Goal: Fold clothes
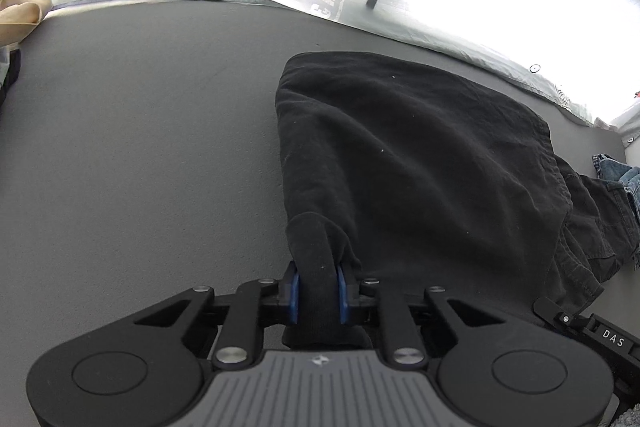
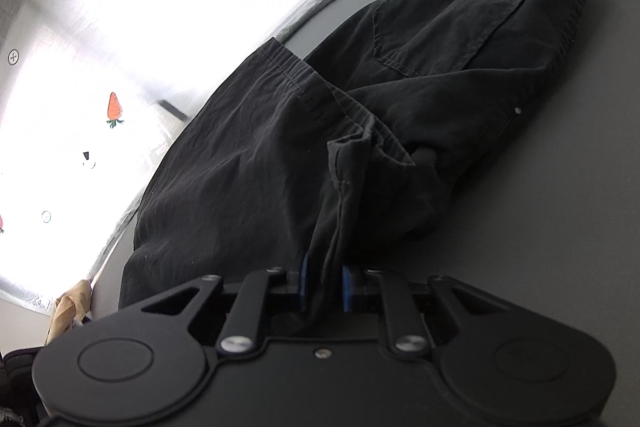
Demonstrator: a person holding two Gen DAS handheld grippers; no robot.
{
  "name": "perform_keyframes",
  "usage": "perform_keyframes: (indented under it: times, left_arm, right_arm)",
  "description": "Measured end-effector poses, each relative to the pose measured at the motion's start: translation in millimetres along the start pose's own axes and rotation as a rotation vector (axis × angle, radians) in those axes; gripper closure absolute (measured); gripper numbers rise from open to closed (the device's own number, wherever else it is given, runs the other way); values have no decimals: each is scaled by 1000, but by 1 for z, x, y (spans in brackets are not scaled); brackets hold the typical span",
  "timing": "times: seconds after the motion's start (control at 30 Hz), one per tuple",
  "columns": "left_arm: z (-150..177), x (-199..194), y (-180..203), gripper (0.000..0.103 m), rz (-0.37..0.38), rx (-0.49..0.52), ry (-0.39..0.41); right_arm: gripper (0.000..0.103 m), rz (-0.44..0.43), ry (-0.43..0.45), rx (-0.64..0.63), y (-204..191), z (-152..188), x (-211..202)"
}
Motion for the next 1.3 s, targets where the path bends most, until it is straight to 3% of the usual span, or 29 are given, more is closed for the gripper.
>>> perform_keyframes:
  times: [0.1,0.17,0.2,0.23,0.27,0.33,0.37,0.43,0.6,0.63,0.67,0.77,0.87,1.1,1.17,1.23,1.3]
  left_arm:
    - [10,-9,-18,81,-6,-32,-23]
    - [13,-14,-23,77,-7,-37,-41]
    - [13,-20,-21,77,-14,-20,-40]
    - [10,-27,-16,77,-19,10,-25]
    - [7,-36,-9,76,-27,52,-4]
    - [-2,-51,5,71,-24,143,40]
    - [-6,-58,13,64,-18,175,63]
    - [-16,-66,28,59,4,209,108]
    - [-24,-46,72,60,72,257,158]
    - [-23,-38,85,60,81,282,163]
    - [-21,-29,98,60,93,304,166]
    - [-16,-2,131,62,146,323,158]
    - [-16,35,160,77,213,316,120]
    - [-14,93,223,77,268,468,89]
    - [-9,111,237,77,263,494,69]
    - [-4,138,243,74,275,408,-20]
    - [-7,155,238,74,285,310,-62]
  right_arm:
    - [85,-20,-53,-44,-12,21,-4]
    - [74,-30,-61,-72,-16,26,-7]
    - [67,-58,-66,-105,-19,26,-9]
    - [54,-91,-75,-130,-22,25,-12]
    - [49,-109,-72,-149,-23,24,-17]
    - [47,-111,-47,-188,-23,21,-30]
    - [41,-107,-43,-209,-22,19,-36]
    - [34,-86,-14,-245,-16,14,-49]
    - [34,1,96,-185,26,-13,-81]
    - [41,16,134,-166,39,-23,-82]
    - [59,30,169,-151,53,-33,-84]
    - [86,87,216,-125,78,-47,-86]
    - [86,115,199,-66,103,-56,-79]
    - [82,183,189,50,159,-81,-66]
    - [70,198,213,83,173,-92,-64]
    - [55,202,252,118,187,-107,-62]
    - [53,204,290,149,200,-123,-60]
Point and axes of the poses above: each gripper's, at about its wrist camera, not at the fingertips, and x roughly the way its jaws point, y to its right, z to its underside, the point moved 8 cm from there along x, roughly the way its jaws point, and after that the axes turned 5 degrees about -x, right-handed, at the moved point
